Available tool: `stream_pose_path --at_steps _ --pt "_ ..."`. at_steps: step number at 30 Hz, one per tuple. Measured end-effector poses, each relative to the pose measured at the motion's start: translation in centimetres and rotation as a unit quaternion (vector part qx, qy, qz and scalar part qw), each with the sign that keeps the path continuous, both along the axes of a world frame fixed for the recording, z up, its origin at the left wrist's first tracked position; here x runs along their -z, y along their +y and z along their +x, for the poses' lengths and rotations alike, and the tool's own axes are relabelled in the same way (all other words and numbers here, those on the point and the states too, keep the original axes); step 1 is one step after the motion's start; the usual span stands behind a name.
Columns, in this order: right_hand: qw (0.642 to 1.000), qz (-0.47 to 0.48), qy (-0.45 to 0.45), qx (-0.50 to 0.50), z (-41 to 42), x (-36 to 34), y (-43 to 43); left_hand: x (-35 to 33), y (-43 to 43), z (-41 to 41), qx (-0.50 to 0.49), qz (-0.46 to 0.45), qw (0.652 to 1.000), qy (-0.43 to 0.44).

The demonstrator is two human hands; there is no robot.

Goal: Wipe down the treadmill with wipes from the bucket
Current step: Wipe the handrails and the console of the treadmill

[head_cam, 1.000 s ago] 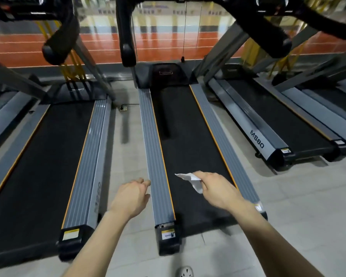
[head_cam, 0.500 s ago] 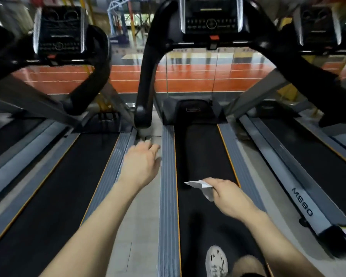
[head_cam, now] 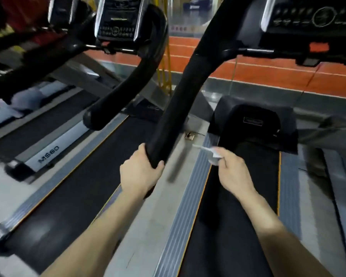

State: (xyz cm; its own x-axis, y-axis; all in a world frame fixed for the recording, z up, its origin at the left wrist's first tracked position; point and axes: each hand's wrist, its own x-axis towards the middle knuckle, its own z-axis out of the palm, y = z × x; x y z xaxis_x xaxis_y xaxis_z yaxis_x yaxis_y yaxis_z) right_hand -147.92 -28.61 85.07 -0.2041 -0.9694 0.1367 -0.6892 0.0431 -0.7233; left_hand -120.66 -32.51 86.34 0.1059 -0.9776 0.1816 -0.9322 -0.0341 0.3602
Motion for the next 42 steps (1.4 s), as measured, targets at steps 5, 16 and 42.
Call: stream_pose_path --at_steps 5,16,42 --pt "0.995 -0.096 -0.024 0.01 0.1 -7.6 -8.9 -0.9 0.3 -0.6 -0.024 0.016 1.0 0.001" --pt "0.875 -0.167 0.211 -0.404 7.6 -2.4 -15.8 -0.5 0.1 -0.7 -0.036 0.024 0.999 -0.018" --pt "0.882 -0.142 0.361 -0.267 -2.1 -11.3 -38.4 -0.8 -2.3 -2.9 -0.122 0.188 0.973 -0.047"
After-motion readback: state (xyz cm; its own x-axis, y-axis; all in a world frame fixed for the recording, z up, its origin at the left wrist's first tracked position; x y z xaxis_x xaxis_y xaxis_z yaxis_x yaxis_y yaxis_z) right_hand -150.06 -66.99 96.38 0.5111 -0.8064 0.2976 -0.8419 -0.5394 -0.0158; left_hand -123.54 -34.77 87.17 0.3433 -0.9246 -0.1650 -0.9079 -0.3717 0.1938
